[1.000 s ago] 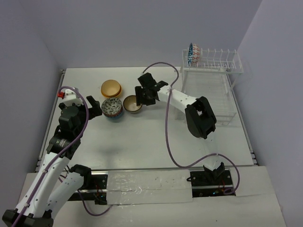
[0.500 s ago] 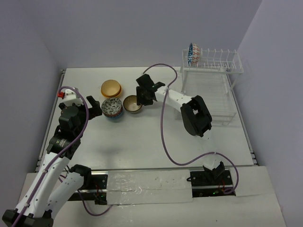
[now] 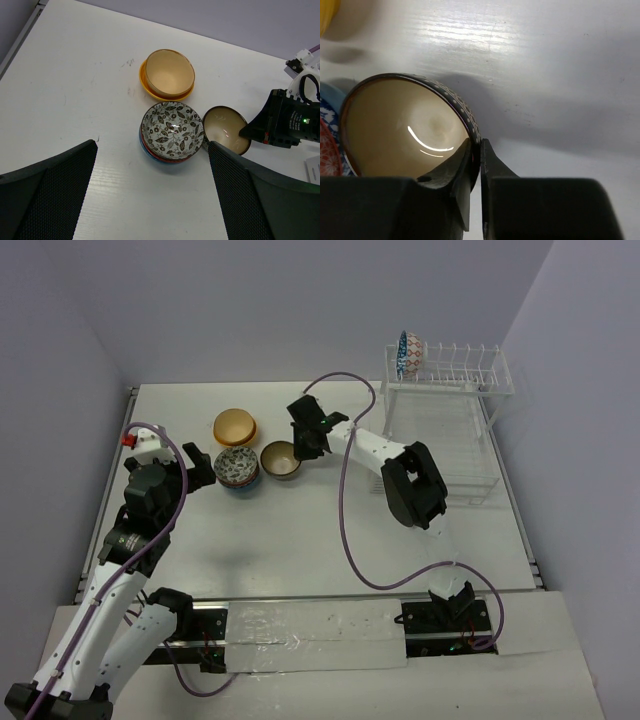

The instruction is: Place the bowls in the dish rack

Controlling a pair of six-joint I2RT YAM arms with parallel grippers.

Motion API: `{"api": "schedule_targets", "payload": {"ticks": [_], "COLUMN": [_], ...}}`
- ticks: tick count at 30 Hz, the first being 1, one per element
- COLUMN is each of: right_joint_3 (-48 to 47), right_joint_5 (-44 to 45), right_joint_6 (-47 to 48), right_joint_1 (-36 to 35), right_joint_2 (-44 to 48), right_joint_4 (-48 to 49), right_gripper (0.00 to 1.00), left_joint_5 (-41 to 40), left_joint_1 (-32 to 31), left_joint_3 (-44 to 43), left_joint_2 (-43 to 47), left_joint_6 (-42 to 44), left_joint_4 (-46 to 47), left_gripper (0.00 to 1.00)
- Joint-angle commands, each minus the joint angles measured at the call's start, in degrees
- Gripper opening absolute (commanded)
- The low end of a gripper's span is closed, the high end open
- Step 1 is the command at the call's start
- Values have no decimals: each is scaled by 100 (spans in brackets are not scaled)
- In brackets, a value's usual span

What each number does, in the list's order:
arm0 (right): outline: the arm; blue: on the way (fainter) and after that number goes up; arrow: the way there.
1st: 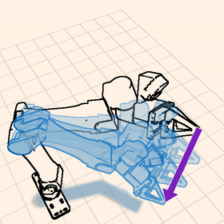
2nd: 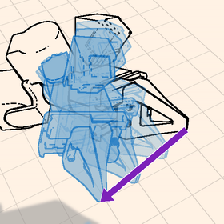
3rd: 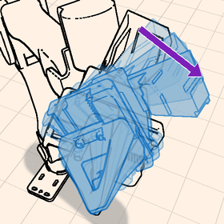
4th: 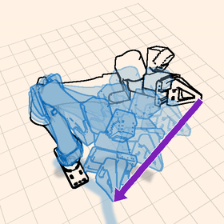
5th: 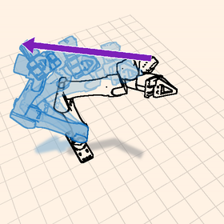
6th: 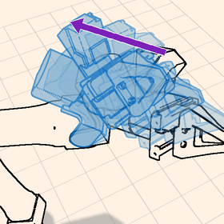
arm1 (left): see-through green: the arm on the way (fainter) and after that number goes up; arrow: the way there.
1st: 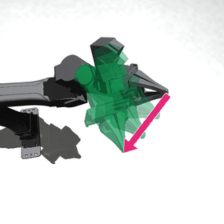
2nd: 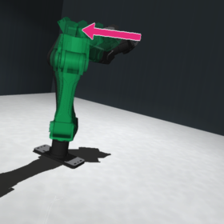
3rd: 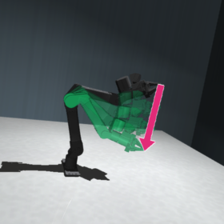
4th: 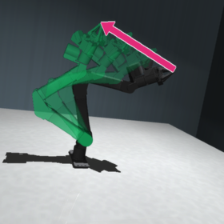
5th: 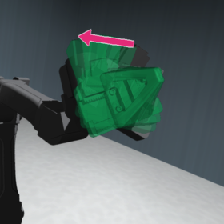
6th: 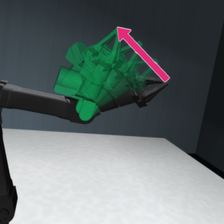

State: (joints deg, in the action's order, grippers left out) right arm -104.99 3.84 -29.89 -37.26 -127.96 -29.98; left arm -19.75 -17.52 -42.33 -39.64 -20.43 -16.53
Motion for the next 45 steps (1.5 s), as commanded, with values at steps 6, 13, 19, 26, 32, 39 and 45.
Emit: {"api": "schedule_targets", "payload": {"ticks": [6, 13, 19, 26, 32, 39, 45], "right_joint_3": [-285, -101, -705, -1269, -849, -125, -522], "right_joint_5": [337, 898, 2784, 5362, 6759, 7201, 7087], "right_joint_6": [115, 747, 1818, 3617, 5979, 9018, 9475], "right_joint_1": [-10, -10, -1, 183, 578, 1088, 1352], "right_joint_2": [157, 1334, 2529, 2978, 3312, 3279, 2830], "right_joint_4": [36, -139, -641, -475, 1368, 5186, 5432], "right_gripper": [0, 0, 0, 0, 0, 0, 0], "left_joint_5": [94, 103, 94, 111, 68, 103, 76], "left_joint_1": [-24, -24, -24, -24, -24, -32, -32], "left_joint_3": [75, 75, 67, 75, 75, 75, 75], "left_joint_2": [17, 17, 44, 53, 53, 53, 53], "left_joint_6": [47, 47, 56, 56, 56, 65, 65], "left_joint_4": [230, 238, 239, 247, 238, 247, 221], "left_gripper": [99, 99, 99, 99, 99, 99, 99]}}
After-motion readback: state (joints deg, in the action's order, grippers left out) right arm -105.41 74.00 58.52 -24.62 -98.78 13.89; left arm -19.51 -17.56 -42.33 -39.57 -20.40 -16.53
